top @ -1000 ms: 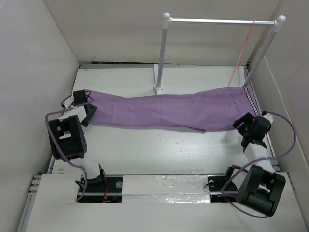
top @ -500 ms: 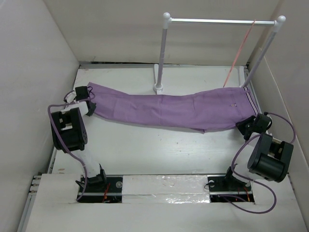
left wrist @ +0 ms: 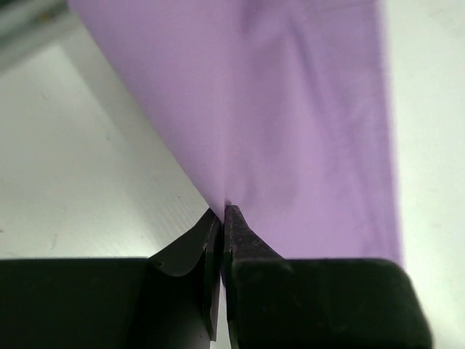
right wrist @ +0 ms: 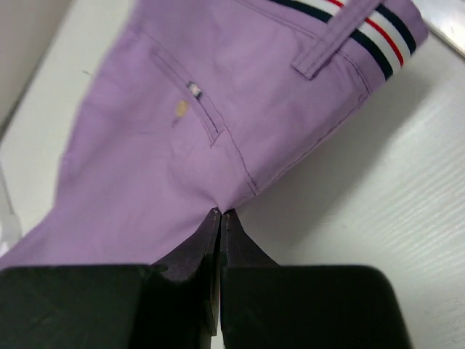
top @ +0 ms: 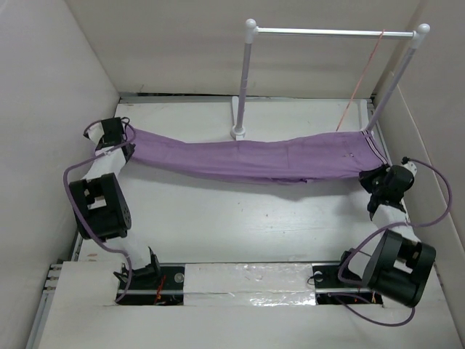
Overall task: Place the trousers on the hanger
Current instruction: Fold the trousers at the center of the board.
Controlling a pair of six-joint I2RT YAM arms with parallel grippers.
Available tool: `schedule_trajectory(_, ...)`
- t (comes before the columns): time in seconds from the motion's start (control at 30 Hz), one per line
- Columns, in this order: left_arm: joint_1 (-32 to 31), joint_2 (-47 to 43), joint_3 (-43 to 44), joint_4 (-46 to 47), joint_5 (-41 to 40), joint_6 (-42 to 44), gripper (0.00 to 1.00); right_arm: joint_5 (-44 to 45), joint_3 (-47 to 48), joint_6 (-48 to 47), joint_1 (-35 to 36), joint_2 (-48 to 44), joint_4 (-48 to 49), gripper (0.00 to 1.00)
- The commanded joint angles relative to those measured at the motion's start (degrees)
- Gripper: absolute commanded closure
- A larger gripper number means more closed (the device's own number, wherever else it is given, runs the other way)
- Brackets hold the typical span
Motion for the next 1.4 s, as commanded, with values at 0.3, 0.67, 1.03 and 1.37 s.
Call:
schedule_trajectory(0.3,1.56,-14.72,-3.52,-3.48,-9.91,7.27,1.00,-1.36,-1.84,-5.18,-4.89,-12.57,-7.06,1.00)
schedule_trajectory(0.67,3.40,-22.78,-12.93,-11.47,-11.51,0.77,1.00,-6.28,-7.39,-11.15,-14.12,-23.81,-14.18,0.93)
schedule_trajectory(1.03,4.46,-31.15,-15.50,-10.87,-7.73,-0.12,0.32,-10.14,-7.65,-9.76,-21.50,-16.01,-10.24,0.06)
schedule_trajectory(1.37,-13.16,-38.98,-17.33,2.04,1.41,0.51,0.71,-8.92,-4.23,-1.42,-13.18,3.76,4.17,0.25)
